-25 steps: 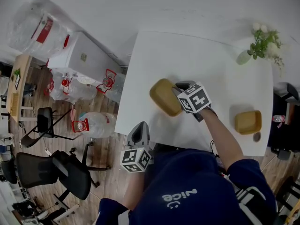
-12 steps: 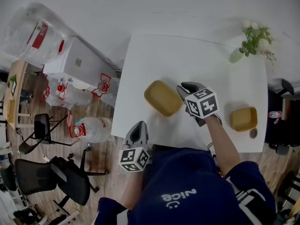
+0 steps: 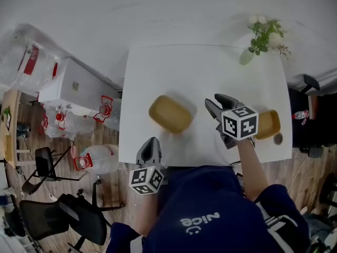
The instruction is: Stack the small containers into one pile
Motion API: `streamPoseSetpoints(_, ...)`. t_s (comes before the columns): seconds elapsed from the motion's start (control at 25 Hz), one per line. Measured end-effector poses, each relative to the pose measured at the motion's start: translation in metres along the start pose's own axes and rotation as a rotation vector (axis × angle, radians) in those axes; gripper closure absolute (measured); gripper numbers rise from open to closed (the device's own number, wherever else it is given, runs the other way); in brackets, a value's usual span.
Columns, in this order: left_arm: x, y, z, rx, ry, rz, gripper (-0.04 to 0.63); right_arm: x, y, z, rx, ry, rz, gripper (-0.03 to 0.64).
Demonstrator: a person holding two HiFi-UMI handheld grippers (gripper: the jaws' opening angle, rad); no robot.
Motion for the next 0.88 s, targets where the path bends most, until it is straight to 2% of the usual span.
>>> streamPoseSetpoints(0.16,-0.007,0.003,0.007,0.008,-0.045,0.019,0.577,-0.018,-0.011,-0.042,-0.099,-0.148,0.095,0.457)
streamPoseSetpoints(0.4,-0.039,0.009,0.022,0.007,-0.165,0.096,0.577,-0.059,-0.043,-0.116,-0.253,-0.455,0.294,0.457)
streamPoseSetpoints(0.6,-0.063,0.011,0.031,0.013,-0.257,0.136,0.577,-0.077,-0.078,-0.168,-0.300,-0.680,0.390,0.457)
streamPoseSetpoints(0.88,-0.078,0.009,0.039,0.031,-0.309,0.155,0.577,-0.090,-0.117,-0.228,-0.371,-0.905,0.509,0.457)
Point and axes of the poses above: the fingertips, and each gripper's own axes: z forward along the fingers, x to its left, y out of its top, the point moved 7 cm from there along -z, backward along the fingers, and after that the axes turned 12 degrees about y, right-handed, at the moved point
